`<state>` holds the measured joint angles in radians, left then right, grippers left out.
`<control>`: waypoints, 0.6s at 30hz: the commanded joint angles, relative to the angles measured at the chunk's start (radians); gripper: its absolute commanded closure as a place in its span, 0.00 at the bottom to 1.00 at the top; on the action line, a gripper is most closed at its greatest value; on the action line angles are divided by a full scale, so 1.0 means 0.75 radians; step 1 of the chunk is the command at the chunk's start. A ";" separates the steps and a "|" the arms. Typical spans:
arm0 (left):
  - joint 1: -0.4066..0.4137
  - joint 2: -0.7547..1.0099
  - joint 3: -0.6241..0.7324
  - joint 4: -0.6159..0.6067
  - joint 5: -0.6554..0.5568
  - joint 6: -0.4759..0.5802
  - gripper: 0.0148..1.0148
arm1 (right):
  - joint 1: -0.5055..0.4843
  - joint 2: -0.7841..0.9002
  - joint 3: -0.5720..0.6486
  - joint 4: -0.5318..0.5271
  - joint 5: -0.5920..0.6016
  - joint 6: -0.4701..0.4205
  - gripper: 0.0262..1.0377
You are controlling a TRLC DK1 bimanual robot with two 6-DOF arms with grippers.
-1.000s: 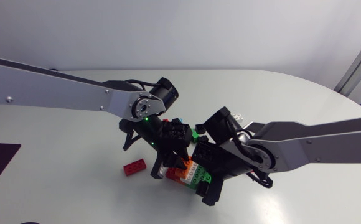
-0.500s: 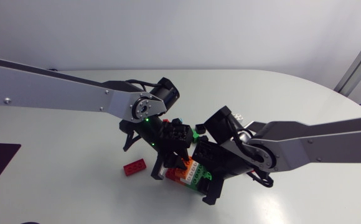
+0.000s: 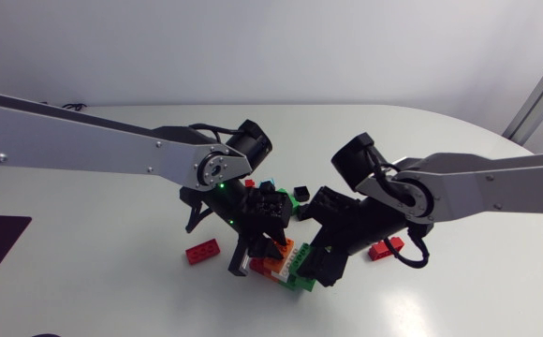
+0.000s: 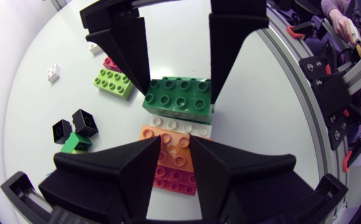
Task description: Disassemble duplo
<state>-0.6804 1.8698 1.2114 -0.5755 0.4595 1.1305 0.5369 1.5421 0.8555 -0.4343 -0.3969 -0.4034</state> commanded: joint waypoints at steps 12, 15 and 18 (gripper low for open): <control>0.003 0.025 -0.065 -0.006 -0.038 -0.014 0.68 | -0.025 -0.258 -0.112 -0.010 0.108 -0.037 0.59; 0.007 0.035 -0.044 -0.004 -0.050 -0.016 0.68 | -0.014 -0.264 -0.181 -0.002 0.161 -0.059 0.59; 0.005 0.053 -0.026 -0.002 -0.073 -0.018 0.68 | -0.012 -0.244 -0.243 0.045 0.186 -0.070 0.59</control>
<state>-0.6800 1.8679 1.2091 -0.5697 0.4446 1.1271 0.5182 1.3441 0.7238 -0.4145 -0.2745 -0.4347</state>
